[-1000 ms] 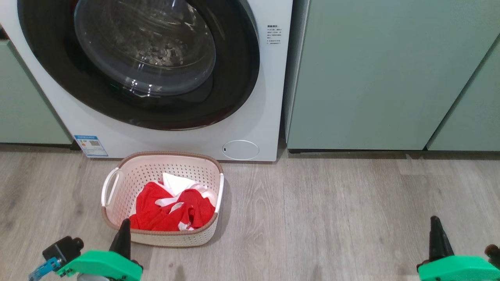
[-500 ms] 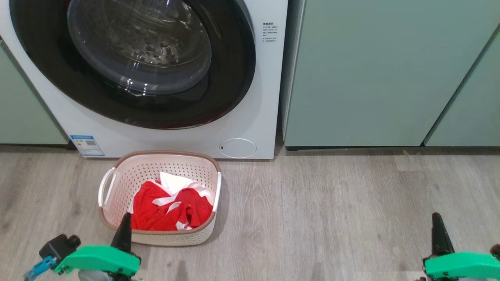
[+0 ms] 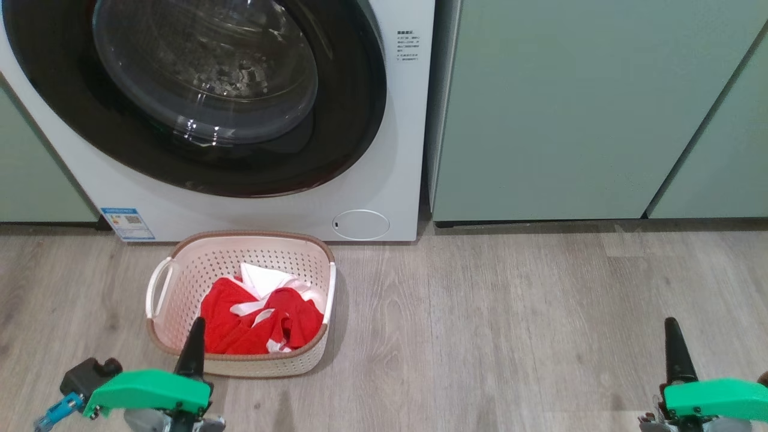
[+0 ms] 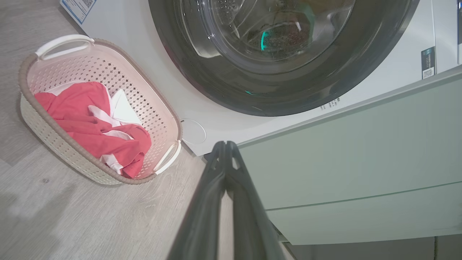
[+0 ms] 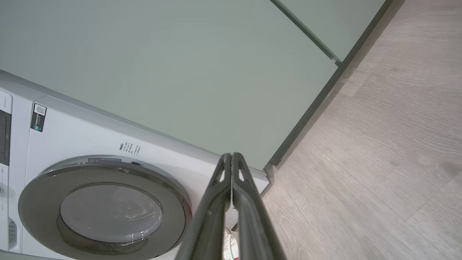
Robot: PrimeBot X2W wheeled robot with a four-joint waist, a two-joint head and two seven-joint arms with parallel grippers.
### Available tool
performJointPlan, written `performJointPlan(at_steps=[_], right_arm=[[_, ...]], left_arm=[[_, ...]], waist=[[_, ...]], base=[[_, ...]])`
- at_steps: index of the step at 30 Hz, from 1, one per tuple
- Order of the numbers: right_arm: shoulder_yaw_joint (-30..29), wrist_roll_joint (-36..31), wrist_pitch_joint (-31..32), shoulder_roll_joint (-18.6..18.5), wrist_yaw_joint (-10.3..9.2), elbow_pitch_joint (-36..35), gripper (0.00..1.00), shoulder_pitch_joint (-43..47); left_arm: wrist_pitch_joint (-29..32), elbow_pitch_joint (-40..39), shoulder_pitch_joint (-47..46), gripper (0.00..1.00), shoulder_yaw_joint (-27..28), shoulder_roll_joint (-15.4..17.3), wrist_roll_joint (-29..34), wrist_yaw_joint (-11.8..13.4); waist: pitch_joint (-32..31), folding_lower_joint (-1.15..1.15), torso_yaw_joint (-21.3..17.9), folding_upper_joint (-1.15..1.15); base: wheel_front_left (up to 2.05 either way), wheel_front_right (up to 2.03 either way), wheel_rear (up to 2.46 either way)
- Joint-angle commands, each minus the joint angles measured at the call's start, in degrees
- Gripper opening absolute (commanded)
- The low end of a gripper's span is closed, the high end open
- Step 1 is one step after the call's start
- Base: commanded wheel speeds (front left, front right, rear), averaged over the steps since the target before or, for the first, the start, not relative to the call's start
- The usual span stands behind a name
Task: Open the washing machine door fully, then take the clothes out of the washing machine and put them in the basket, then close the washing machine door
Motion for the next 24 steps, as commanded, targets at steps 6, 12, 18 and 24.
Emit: performJointPlan(at_steps=[6, 12, 18, 24], right_arm=[[0.4, 5.1, 1.4, -0.9, -0.04, -2.6, 0.0, -3.4], [0.3, 8.8, 2.4, -0.9, -0.04, -3.0, 0.0, -3.8], [0.2, 12.6, 3.4, -1.0, -0.04, -3.4, 0.0, -4.2], [0.1, 15.7, 4.3, -1.0, -0.04, -3.7, 0.0, -4.5]], left_arm=[[1.2, -3.2, -3.7, 0.0, 2.6, -0.3, -4.3, -0.3], [2.2, -4.1, -3.8, 0.0, 3.2, -0.8, -7.4, -0.3], [3.2, -5.1, -3.9, 0.0, 3.9, -1.3, -10.6, -0.3], [4.0, -5.9, -4.0, 0.0, 4.4, -1.7, -13.2, -0.3]], waist=[[0.3, 0.0, -0.4, 0.0], [0.5, 0.0, -0.7, 0.0], [0.7, 0.0, -1.0, 0.0], [0.9, 0.0, -1.2, 0.0]], base=[[0.0, 0.0, 0.0], [0.0, 0.0, 0.0], [0.0, 0.0, 0.0], [0.0, 0.0, 0.0]])
